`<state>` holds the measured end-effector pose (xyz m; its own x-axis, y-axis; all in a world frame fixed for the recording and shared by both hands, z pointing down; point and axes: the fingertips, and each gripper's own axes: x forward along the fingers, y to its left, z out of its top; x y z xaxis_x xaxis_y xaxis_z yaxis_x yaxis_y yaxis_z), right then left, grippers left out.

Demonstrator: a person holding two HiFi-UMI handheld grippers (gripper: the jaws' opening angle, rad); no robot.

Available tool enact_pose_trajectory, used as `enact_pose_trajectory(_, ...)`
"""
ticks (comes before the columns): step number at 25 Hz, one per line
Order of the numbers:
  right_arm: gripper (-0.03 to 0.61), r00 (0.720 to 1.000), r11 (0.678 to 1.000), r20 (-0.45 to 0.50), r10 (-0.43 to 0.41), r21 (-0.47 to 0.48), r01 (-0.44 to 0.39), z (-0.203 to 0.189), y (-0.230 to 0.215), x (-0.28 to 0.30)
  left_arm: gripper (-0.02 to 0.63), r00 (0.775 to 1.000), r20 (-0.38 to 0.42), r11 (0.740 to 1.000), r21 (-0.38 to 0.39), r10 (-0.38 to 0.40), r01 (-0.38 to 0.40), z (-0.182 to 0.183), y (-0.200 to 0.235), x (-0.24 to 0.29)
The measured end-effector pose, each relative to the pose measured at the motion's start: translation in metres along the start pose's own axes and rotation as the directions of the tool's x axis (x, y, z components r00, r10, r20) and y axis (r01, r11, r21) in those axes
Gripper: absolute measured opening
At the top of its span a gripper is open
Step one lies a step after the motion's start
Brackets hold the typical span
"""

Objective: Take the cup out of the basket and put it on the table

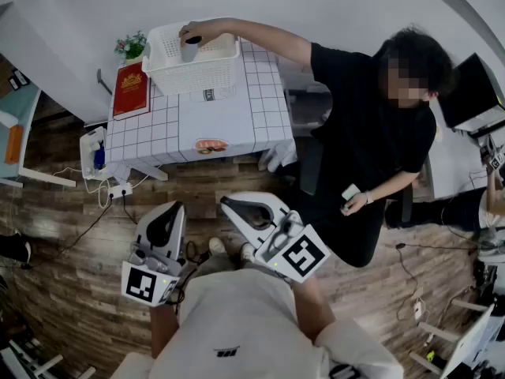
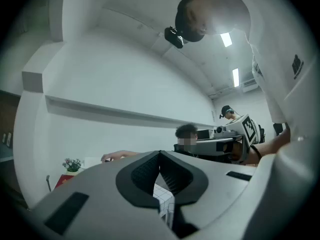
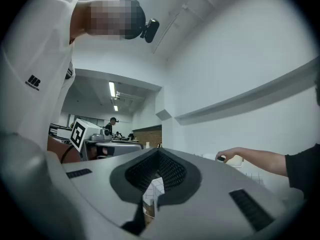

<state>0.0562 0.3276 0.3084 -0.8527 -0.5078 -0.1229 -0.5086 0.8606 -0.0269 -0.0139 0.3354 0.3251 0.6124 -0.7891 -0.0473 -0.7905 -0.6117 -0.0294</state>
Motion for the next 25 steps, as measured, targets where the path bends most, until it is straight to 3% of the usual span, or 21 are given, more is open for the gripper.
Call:
enact_pose_trajectory(5,0.011,1.000,1.000,-0.022,-0.014,-0.005,0.014,-0.006,0.042,-0.011,0.011,1.000,-0.004,1.000,-0.001,0.000,0.000,0.003,-0.012,-0.039)
enact_pose_trajectory(12,0.011,1.000,1.000,0.005,-0.017,-0.008,0.017,-0.001,0.067,-0.017,0.011,1.000,0.011,1.000,-0.006,0.000,0.000,0.006,-0.017,-0.062)
enact_pose_trajectory(25,0.012,1.000,0.999,0.002,-0.028,-0.026,0.028,0.004,0.053,-0.033,0.011,1.000,0.001,1.000,0.014,0.028,-0.028,0.012,-0.036,-0.053)
